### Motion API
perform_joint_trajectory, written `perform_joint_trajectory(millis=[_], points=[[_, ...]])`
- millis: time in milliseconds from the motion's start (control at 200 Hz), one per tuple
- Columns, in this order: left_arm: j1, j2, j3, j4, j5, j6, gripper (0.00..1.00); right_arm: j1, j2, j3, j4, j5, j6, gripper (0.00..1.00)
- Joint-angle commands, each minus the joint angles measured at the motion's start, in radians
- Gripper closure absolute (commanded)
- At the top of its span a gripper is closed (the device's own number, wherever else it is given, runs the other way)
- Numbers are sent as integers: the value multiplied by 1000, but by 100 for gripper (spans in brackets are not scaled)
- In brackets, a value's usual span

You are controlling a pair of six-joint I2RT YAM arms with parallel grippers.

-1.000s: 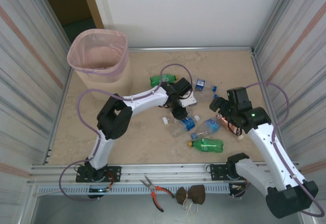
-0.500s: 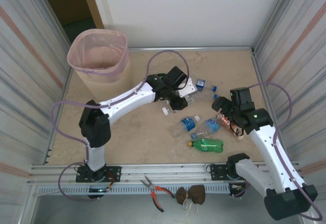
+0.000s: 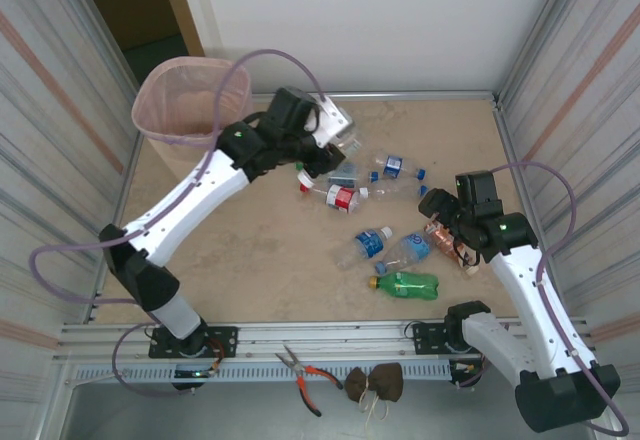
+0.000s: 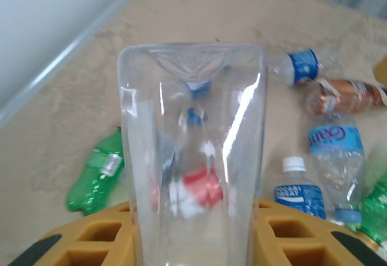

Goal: Put the plastic bottles in the bin

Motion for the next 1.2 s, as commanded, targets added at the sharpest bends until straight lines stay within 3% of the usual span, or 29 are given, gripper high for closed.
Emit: perform_joint_trajectory(millis=[0,200,381,711,857,967,1197], points=[[65,-82,46,-5,-16,-65,70,-8,4,0,20,-18,-25,4],[226,-151,88,-12,-36,-121,75,-9,18,-2,32,-27,-30,4],[387,-155,158,-35,13,-169,77,-11,28,-4,43,-36,-35,4],[655,-37,306,-135,46,-253,82,-13,43,-9,56,-46,-43,4],[731,36,369,-201,48,-236,82,-13,51,-7,58,-50,-47,4],[770,77,389,-241,82,-149,76,-14,58,-2,59,-52,-53,4],[795,166,391,-291,-88,8,78,-14,71,2,70,-57,-59,3]])
